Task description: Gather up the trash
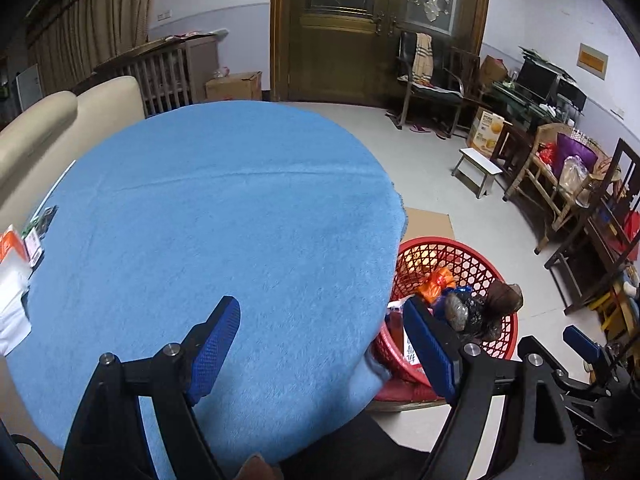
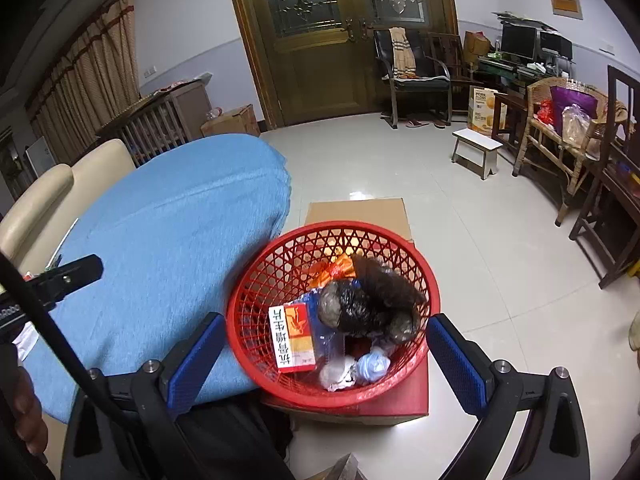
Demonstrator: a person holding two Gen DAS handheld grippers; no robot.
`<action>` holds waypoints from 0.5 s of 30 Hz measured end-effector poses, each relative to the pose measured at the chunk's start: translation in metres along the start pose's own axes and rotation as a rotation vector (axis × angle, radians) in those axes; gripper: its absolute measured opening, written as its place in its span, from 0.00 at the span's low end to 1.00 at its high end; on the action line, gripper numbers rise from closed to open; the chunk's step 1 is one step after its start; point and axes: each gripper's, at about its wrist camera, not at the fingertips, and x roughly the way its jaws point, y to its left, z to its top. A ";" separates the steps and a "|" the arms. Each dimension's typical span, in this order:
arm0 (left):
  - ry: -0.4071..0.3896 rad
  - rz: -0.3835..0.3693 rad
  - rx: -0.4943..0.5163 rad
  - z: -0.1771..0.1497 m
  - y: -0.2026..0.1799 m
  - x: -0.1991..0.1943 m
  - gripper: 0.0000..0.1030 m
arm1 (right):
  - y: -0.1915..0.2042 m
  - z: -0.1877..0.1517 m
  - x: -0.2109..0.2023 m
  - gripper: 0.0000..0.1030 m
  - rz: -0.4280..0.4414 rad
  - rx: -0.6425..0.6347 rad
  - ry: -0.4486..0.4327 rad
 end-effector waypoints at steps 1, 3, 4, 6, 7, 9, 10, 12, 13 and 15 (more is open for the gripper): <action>-0.002 -0.002 -0.005 -0.002 0.001 -0.002 0.81 | 0.001 -0.003 0.000 0.98 0.001 0.000 0.001; -0.008 -0.007 -0.009 -0.005 0.001 -0.007 0.81 | 0.003 -0.007 -0.002 0.98 0.000 -0.002 0.001; -0.011 -0.009 -0.010 -0.005 0.000 -0.009 0.81 | 0.004 -0.009 -0.003 0.98 -0.002 -0.002 0.000; -0.019 -0.011 -0.005 -0.008 -0.002 -0.014 0.81 | 0.006 -0.010 -0.004 0.98 -0.001 0.000 -0.002; -0.023 -0.011 -0.001 -0.009 -0.003 -0.016 0.81 | 0.007 -0.010 -0.005 0.98 0.001 0.003 -0.004; -0.029 -0.009 0.007 -0.011 -0.006 -0.020 0.81 | 0.010 -0.011 -0.008 0.98 0.003 0.003 -0.016; -0.033 -0.010 0.010 -0.011 -0.008 -0.022 0.81 | 0.012 -0.010 -0.009 0.98 0.003 0.001 -0.022; -0.038 -0.010 0.010 -0.011 -0.010 -0.024 0.81 | 0.014 -0.011 -0.010 0.98 0.005 -0.004 -0.023; -0.040 -0.012 0.009 -0.012 -0.010 -0.024 0.81 | 0.015 -0.011 -0.010 0.98 0.006 -0.005 -0.023; -0.039 -0.010 0.007 -0.012 -0.010 -0.024 0.82 | 0.015 -0.011 -0.010 0.98 0.003 -0.002 -0.025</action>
